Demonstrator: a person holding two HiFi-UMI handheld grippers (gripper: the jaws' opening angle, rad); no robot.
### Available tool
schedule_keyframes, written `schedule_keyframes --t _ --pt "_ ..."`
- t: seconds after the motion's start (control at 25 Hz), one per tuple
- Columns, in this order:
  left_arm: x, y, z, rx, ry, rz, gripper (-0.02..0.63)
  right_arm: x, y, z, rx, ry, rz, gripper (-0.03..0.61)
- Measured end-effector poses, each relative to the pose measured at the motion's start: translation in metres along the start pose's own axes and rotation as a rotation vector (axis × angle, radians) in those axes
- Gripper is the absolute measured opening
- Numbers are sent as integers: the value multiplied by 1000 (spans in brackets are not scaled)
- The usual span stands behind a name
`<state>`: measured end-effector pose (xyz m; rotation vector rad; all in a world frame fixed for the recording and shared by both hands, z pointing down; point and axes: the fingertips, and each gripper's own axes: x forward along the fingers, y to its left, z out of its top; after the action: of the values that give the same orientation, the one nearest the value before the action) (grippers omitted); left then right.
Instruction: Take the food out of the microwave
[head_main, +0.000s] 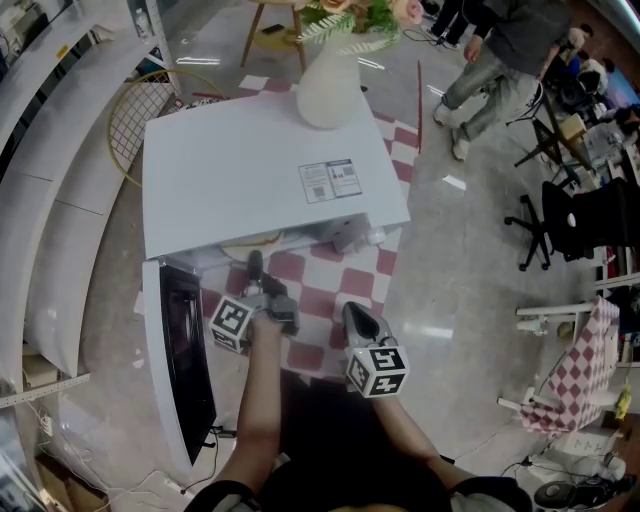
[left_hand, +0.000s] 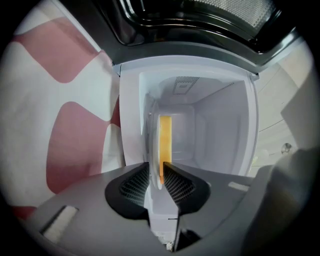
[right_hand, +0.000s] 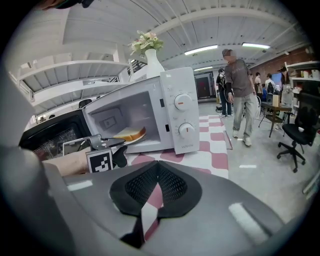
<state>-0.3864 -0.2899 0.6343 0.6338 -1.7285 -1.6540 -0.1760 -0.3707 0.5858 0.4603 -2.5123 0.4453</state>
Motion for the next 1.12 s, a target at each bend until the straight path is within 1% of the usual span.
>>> schedule_keyframes --t 0.08,0.24,0.56,1.12 --pt "0 0 1 2 -9 13 43 0 0 1 1 -2 1 0" --pt "0 -1 0 6 -19 26 25 2 1 1 7 0 5 0" --pt "-1 -1 -1 -7 -15 23 23 4 -1 0 17 1 2 0" --pt "-9 -3 -7 17 15 17 21 4 -3 1 26 -4 6 0"
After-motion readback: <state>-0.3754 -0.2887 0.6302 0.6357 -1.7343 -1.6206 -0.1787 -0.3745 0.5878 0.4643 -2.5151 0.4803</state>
